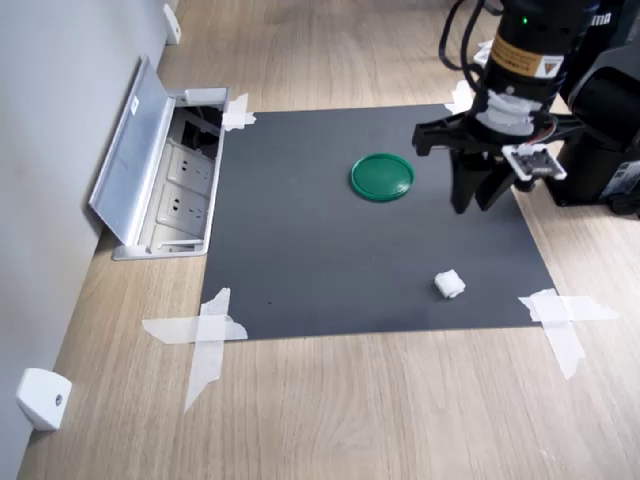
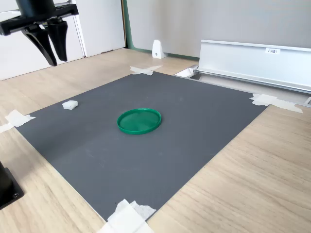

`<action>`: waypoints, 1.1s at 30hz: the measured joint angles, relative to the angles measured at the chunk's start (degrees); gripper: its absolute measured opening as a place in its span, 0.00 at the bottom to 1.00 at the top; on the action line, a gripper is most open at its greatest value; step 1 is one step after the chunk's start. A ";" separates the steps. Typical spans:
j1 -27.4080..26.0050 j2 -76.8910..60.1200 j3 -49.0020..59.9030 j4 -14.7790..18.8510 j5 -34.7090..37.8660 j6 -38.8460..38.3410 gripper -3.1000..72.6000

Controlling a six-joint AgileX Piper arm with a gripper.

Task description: Grasp a white terminal and put it on the green lid.

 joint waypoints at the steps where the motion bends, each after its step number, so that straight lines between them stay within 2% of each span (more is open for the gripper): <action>1: 1.12 0.00 0.00 -0.70 -0.97 0.00 0.65; 4: 4.63 0.00 0.00 -2.38 -2.86 0.00 0.84; 7: 7.18 0.00 0.00 -2.97 -3.99 -0.06 0.94; 9: 8.38 0.05 0.00 -2.99 -4.39 -0.23 0.98; 14: 8.94 1.88 0.00 -3.09 -4.32 -2.03 0.99; 18: 8.94 5.52 0.00 -5.54 -4.32 -3.63 0.99; 24: 8.94 8.64 0.84 -6.63 -6.29 -4.84 0.99; 29: 5.77 8.98 4.21 -3.25 -10.96 -9.65 0.99; 33: 2.65 9.68 5.56 -2.34 -12.32 -13.13 0.98</action>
